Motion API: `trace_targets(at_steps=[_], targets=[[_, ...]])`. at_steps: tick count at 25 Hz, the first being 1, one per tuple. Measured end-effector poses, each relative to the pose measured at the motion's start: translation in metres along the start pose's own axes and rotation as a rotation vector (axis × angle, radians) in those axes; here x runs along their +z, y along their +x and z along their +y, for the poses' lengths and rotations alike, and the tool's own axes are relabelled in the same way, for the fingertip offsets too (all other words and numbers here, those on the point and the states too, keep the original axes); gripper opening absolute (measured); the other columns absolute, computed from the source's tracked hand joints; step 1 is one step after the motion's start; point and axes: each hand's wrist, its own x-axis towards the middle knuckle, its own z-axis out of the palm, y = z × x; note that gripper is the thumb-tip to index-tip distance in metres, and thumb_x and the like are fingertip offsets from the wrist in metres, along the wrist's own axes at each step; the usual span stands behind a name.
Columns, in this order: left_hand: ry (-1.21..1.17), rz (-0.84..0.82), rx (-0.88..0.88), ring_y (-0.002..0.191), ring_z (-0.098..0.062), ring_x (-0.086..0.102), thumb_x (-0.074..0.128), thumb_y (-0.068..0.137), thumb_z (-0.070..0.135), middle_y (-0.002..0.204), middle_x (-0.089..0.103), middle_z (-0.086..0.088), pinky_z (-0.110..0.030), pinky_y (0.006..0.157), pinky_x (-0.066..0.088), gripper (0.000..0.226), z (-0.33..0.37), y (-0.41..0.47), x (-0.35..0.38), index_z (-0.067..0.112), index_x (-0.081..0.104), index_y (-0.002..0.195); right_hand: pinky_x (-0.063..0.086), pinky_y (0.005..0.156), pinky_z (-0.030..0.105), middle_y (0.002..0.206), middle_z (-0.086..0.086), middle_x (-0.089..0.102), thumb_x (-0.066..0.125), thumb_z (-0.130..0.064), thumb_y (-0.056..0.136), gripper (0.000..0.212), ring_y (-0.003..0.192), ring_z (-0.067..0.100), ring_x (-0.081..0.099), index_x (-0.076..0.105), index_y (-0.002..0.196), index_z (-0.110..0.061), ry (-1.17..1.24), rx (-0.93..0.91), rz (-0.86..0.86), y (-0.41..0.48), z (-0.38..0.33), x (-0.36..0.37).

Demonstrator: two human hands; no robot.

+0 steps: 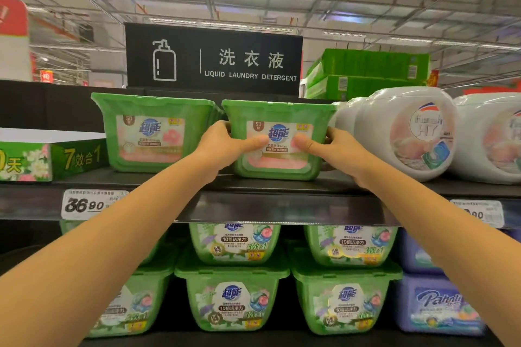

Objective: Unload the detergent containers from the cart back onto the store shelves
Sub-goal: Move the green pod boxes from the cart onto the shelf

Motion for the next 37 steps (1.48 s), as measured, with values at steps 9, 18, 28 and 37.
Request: trace_targets(at_steps=[9,18,28,37], targets=[[0.397,-0.054,-0.027,0.119,-0.03,0.054,0.069,0.086,0.038,0.133,0.056,-0.013,-0.038,0.098,0.045,0.06,-0.012,0.041,0.015,0.003,0.045,0.129,0.051,0.068,0.025,0.102,-0.007,0.06,0.065,-0.048,0.085,0.04,0.087,0.009,0.055,0.059,0.117,-0.023,-0.345,0.039,0.09,0.045,0.024,0.007],[0.242,0.01,-0.142,0.119,-0.033,0.054,0.068,0.088,0.026,0.135,0.052,-0.016,-0.044,0.102,0.043,0.071,-0.025,0.075,0.035,0.006,0.023,0.139,0.048,0.056,0.019,0.133,0.007,0.054,0.056,-0.042,0.093,0.057,0.099,0.017,0.054,0.037,0.137,-0.01,-0.397,0.178,-0.079,0.095,0.046,0.005],[0.328,0.096,-0.176,0.112,-0.029,0.059,0.074,0.082,0.036,0.126,0.062,-0.007,-0.038,0.093,0.048,0.061,-0.044,0.12,0.055,0.017,0.044,0.131,0.045,0.099,0.031,0.135,0.011,0.057,0.064,-0.037,0.089,0.057,0.119,0.026,0.056,0.048,0.134,-0.005,-0.457,0.196,-0.06,0.142,0.068,0.003],[0.249,0.073,-0.154,0.116,-0.028,0.057,0.074,0.083,0.03,0.129,0.06,-0.007,-0.04,0.098,0.047,0.068,-0.054,0.132,0.059,0.016,0.038,0.139,0.046,0.099,0.034,0.128,0.007,0.063,0.068,-0.036,0.087,0.048,0.115,0.024,0.06,0.058,0.126,-0.011,-0.425,0.156,-0.015,0.151,0.081,-0.001]])
